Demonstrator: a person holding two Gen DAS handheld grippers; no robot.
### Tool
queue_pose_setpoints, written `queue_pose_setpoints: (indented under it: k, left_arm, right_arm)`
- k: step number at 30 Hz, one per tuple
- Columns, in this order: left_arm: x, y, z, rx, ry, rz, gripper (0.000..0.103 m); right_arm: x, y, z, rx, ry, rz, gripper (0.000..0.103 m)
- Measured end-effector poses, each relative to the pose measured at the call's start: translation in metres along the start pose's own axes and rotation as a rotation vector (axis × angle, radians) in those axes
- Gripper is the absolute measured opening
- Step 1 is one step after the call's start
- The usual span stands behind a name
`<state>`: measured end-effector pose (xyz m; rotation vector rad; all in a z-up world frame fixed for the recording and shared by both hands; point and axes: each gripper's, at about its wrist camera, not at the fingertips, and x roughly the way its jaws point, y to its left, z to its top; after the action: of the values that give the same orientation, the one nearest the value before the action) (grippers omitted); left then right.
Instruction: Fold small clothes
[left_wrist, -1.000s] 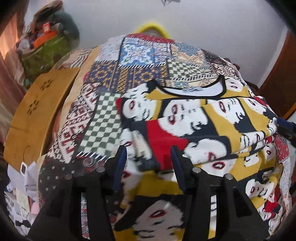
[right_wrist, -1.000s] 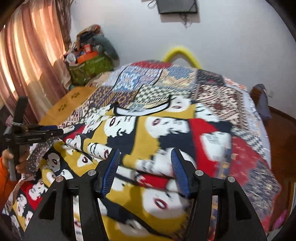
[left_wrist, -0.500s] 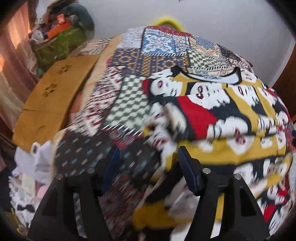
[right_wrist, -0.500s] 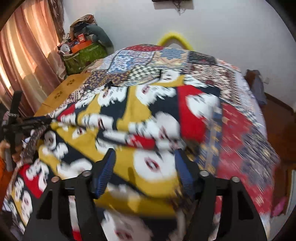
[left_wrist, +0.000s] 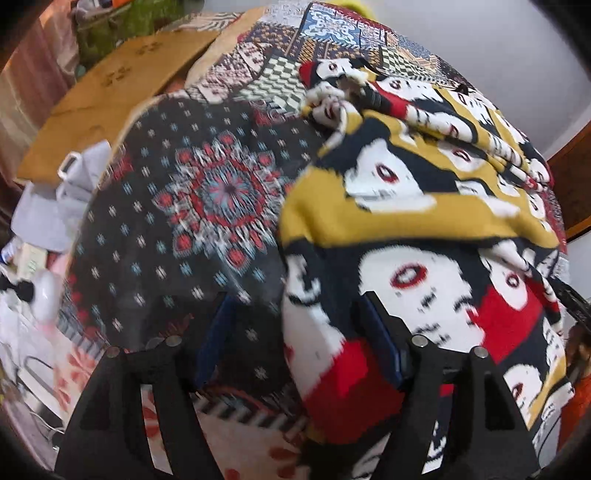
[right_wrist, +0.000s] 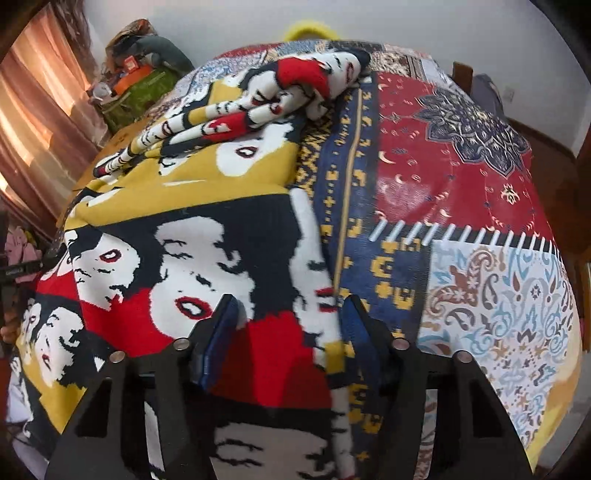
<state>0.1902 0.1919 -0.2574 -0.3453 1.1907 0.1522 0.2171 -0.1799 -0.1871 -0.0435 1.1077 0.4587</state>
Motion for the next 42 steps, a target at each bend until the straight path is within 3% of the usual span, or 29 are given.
queue_pose_setpoints:
  k: [2, 4, 5, 13, 17, 21, 28, 33, 37, 42]
  left_arm:
    - [-0.003, -0.005, -0.005, 0.007, -0.01, -0.046, 0.042]
    - [-0.007, -0.008, -0.008, 0.001, -0.017, -0.079, 0.012]
    - [-0.01, -0.011, -0.009, 0.012, -0.025, -0.069, 0.011]
    - [-0.052, -0.004, -0.013, 0.088, -0.131, 0.03, 0.01]
    - [-0.049, -0.001, -0.012, 0.09, -0.111, 0.036, 0.01]
    - [-0.067, -0.009, -0.007, 0.083, -0.17, 0.005, 0.009]
    - [-0.135, -0.043, 0.03, 0.129, -0.356, -0.037, 0.008]
    - [-0.159, -0.068, 0.084, 0.154, -0.448, -0.051, 0.008]
    - [-0.139, -0.077, 0.138, 0.144, -0.465, -0.01, 0.008]
    - [-0.061, -0.07, 0.193, 0.119, -0.365, 0.061, 0.008]
  right_arm:
    - [0.0, 0.004, 0.0, 0.019, -0.001, 0.029, 0.017]
    - [-0.004, 0.008, -0.001, 0.041, -0.003, 0.058, 0.011]
    - [-0.008, 0.011, -0.002, 0.037, -0.014, 0.056, 0.01]
    - [-0.064, 0.025, -0.04, 0.023, -0.094, 0.119, 0.009]
    - [-0.073, 0.034, -0.057, 0.021, -0.088, 0.148, 0.009]
    - [-0.086, 0.043, -0.055, 0.012, -0.14, 0.165, 0.009]
    - [-0.119, 0.059, -0.011, -0.06, -0.28, 0.166, 0.009]
    - [-0.127, 0.063, 0.037, -0.1, -0.38, 0.151, 0.009]
    - [-0.114, 0.055, 0.082, -0.128, -0.421, 0.079, 0.009]
    - [-0.051, 0.017, 0.128, -0.059, -0.348, -0.017, 0.009]
